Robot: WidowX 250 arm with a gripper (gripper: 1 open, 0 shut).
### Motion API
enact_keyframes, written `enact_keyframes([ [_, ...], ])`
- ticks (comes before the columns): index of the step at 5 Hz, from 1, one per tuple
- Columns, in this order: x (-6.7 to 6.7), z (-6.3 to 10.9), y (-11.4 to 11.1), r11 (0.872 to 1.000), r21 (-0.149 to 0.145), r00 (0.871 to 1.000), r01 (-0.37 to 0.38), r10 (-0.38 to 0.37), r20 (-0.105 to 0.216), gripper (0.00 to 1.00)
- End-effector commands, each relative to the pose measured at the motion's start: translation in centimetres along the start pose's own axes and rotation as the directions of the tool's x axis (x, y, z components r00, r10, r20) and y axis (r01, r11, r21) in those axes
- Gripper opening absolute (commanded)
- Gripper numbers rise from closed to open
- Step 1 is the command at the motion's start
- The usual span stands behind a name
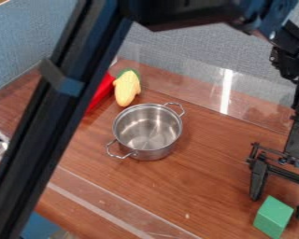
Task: Put the green block into the metal pot
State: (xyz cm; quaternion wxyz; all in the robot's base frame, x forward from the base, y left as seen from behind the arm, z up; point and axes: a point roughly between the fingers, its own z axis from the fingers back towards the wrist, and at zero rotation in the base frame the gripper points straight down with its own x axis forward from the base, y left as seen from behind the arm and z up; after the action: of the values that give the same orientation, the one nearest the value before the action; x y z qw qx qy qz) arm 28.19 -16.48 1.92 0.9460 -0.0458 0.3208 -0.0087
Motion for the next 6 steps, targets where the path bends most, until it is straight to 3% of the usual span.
enact_keyframes([
  [1,-0.2,1.2,-0.5,1.000,-0.021,1.000,-0.001,0.001,0.031,1.00],
  [2,-0.2,1.1,-0.3,1.000,-0.022,1.000,-0.010,0.010,0.023,1.00],
  [3,-0.2,1.1,-0.1,1.000,-0.022,1.000,-0.018,0.019,0.016,0.00],
  [6,-1.1,1.6,1.0,0.999,-0.011,0.999,-0.038,0.038,0.025,0.00],
])
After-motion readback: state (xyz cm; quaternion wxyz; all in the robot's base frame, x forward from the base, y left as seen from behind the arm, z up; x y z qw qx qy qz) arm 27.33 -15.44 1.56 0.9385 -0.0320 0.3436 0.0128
